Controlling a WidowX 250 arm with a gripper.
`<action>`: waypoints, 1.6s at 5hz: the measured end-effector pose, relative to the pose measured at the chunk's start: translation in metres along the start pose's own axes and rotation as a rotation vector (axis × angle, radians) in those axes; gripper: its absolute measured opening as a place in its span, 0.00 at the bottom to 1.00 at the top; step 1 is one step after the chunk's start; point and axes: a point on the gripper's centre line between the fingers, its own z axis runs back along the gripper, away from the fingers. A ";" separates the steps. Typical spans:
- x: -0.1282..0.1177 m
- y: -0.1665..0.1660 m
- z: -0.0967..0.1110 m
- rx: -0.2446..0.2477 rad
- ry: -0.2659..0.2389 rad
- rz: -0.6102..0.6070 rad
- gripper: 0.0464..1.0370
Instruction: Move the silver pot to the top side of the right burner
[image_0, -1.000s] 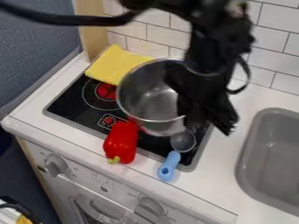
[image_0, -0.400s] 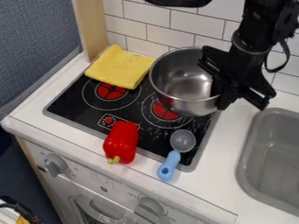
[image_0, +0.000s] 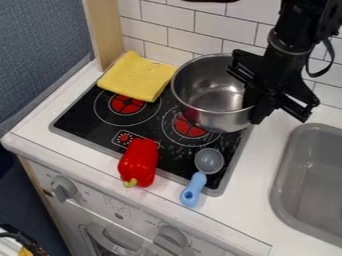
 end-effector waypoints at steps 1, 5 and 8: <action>-0.003 0.001 -0.002 -0.026 0.034 0.001 0.03; 0.068 0.040 -0.074 -0.039 0.049 0.083 0.03; 0.079 0.046 -0.079 -0.063 0.037 0.111 0.03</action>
